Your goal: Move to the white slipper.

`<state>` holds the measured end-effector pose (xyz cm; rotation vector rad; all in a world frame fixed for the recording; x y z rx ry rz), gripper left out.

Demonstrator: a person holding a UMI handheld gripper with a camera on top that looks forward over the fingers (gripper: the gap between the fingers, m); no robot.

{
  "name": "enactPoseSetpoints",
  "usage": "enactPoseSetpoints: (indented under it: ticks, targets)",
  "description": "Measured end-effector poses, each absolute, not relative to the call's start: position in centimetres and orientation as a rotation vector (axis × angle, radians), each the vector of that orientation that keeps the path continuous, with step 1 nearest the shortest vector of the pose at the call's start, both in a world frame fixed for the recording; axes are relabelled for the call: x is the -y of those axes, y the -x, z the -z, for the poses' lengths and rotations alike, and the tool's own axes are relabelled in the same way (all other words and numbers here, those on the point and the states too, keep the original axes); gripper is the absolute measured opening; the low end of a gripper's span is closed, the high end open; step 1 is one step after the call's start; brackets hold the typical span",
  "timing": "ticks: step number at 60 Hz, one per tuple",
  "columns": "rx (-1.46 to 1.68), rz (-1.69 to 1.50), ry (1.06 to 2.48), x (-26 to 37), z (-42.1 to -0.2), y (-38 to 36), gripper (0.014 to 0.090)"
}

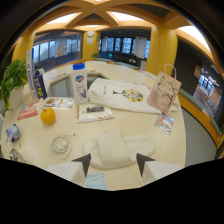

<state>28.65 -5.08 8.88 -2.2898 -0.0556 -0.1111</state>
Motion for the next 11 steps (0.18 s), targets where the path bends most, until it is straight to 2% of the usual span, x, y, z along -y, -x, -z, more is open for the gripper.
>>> enactPoseSetpoints:
  ticks: [11]
  targets:
    - [0.068,0.106,2.295,5.26,-8.77,-28.52,0.0859]
